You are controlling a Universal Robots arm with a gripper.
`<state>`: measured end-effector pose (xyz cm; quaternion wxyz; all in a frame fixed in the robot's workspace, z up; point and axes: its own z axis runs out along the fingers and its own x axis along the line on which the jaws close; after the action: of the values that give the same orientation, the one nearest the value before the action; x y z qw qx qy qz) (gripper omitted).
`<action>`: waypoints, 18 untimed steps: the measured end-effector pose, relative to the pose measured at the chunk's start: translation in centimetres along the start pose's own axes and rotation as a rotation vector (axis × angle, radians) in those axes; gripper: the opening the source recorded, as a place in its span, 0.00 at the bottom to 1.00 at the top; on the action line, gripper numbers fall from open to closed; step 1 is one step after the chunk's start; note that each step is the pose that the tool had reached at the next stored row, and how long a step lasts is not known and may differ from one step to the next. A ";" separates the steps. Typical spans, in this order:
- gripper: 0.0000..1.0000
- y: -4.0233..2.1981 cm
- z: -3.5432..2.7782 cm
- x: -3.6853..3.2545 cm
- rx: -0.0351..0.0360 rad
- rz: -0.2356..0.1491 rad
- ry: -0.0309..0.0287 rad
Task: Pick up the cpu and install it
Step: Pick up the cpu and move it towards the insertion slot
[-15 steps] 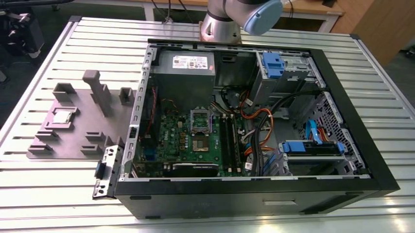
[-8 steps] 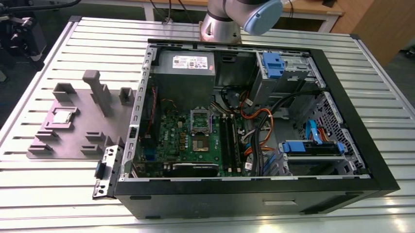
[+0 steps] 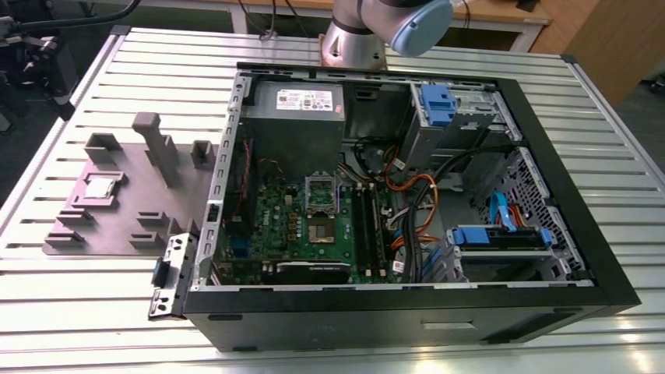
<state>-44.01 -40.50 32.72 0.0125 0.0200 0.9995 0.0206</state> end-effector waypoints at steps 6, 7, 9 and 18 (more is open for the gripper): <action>0.59 -0.01 0.14 0.00 0.0001 -0.014 0.0016; 0.59 -0.01 0.14 0.00 0.0001 -0.015 0.0016; 0.59 -0.01 0.15 0.00 0.0001 -0.015 0.0016; 0.59 -0.02 0.47 0.01 -0.0001 -0.020 0.0018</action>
<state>-44.00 -40.50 32.25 0.0119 0.0099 0.9997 0.0205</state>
